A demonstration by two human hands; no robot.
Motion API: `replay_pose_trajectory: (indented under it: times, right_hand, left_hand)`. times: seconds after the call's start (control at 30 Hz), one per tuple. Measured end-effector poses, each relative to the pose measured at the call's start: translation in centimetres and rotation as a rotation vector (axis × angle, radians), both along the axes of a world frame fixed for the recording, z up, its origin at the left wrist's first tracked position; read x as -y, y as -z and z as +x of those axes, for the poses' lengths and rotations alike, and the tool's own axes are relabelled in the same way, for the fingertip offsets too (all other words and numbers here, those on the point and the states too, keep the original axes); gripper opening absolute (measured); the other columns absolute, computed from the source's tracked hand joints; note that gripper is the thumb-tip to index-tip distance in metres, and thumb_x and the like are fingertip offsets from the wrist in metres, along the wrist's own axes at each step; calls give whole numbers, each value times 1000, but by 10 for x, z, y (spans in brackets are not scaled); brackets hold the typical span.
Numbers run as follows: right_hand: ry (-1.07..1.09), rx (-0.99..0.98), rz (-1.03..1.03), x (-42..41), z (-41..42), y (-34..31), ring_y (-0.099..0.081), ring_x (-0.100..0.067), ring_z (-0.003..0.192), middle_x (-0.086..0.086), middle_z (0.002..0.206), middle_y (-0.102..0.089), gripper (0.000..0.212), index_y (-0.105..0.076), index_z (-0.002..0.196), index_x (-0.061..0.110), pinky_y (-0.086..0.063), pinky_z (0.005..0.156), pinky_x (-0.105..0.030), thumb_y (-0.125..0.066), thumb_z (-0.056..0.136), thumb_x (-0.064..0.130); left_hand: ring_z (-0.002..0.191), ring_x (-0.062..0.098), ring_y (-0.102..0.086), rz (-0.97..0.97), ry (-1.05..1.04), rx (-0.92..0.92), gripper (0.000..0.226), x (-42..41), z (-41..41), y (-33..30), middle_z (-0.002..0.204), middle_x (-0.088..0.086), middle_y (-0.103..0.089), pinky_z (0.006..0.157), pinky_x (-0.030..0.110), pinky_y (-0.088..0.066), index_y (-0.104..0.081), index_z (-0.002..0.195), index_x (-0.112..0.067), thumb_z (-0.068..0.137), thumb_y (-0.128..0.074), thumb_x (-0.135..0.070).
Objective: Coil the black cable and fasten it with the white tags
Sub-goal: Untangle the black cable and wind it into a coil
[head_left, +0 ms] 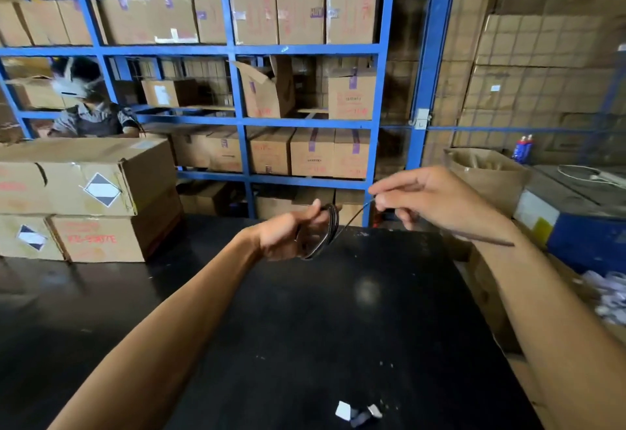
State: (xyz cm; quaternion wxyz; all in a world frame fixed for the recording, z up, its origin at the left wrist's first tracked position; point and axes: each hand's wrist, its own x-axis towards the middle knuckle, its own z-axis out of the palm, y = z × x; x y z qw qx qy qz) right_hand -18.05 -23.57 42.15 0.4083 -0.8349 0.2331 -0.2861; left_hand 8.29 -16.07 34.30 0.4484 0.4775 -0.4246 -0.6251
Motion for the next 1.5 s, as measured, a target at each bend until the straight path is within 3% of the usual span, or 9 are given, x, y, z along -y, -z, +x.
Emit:
replay_pose_trajectory:
  times: [0.07, 0.17, 0.4, 0.53, 0.73, 0.83, 0.97, 1.33, 1.5]
  right_hand:
    - [1, -24, -31, 10, 4, -22, -66, -9, 58, -3, 80, -80, 18, -80, 107, 19, -56, 57, -18, -73, 93, 11]
    - [73, -45, -105, 30, 16, -31, -71, -8, 64, 6, 89, -82, 18, -80, 103, 26, -57, 58, -18, -74, 93, 12]
    - [188, 135, 55, 45, 42, 45, -65, -21, 60, 5, 69, -77, 30, -82, 80, 38, -54, 54, -34, -71, 95, 14]
    - [86, 264, 119, 13, 50, 104, -63, -14, 57, 0, 75, -76, 26, -81, 89, 37, -53, 48, -28, -70, 97, 14]
    - [274, 343, -296, -30, 44, 130, -71, -10, 62, 9, 78, -72, 13, -81, 98, 25, -58, 50, -21, -78, 90, 15]
    - [297, 389, -496, -34, 42, 120, -72, -4, 66, 5, 78, -73, 7, -79, 95, 11, -58, 57, -14, -78, 89, 9]
    - [312, 414, -350, -31, 43, 111, -75, -5, 68, -1, 84, -78, 12, -77, 102, 8, -62, 65, -22, -78, 90, 7]
    - [589, 298, -351, -33, 49, 112, -63, 0, 65, 16, 79, -61, 37, -64, 108, 22, -43, 54, -8, -85, 82, 36]
    - [539, 86, -442, -24, 50, 101, -54, -16, 108, -1, 126, -48, 62, -54, 129, 33, -52, 80, -32, -88, 77, 37]
  left_hand:
    - [90, 20, -55, 43, 102, 27, 41, -4, -11, 1, 105, 0, -63, 83, 26, -40, -73, 109, -25, 100, -46, -55]
    - [130, 32, -33, -18, 297, 30, 56, -7, -24, -6, 157, 1, -38, 109, 43, -27, -47, 149, -29, 102, -36, -56]
    - [147, 50, -14, -291, 502, -374, 57, -25, -37, -44, 166, 11, -20, 115, 62, -17, -35, 155, -30, 103, -25, -52]
    - [145, 48, -22, -423, 258, -398, 58, -19, -33, -63, 166, 11, -21, 114, 71, -12, -35, 154, -28, 102, -29, -52]
    - [102, 33, -57, -362, -149, -410, 49, -10, -24, -53, 160, 14, -34, 85, 49, -44, -69, 100, -24, 101, -33, -57]
    - [108, 34, -60, -303, -141, -377, 55, -6, -25, -33, 151, 18, -48, 90, 56, -49, -71, 115, -27, 101, -30, -59]
    - [110, 38, -63, -255, -98, -291, 60, -1, -35, -13, 129, 22, -64, 100, 62, -42, -61, 136, -31, 99, -30, -65]
    - [97, 26, -71, -273, -106, -159, 66, -6, -61, 3, 118, 13, -72, 77, 42, -58, -65, 132, -26, 96, -31, -70]
    - [56, 18, -42, -285, -60, 55, 105, -4, -74, 10, 63, 7, -46, 54, 27, -40, -65, 128, -11, 82, -11, -89]
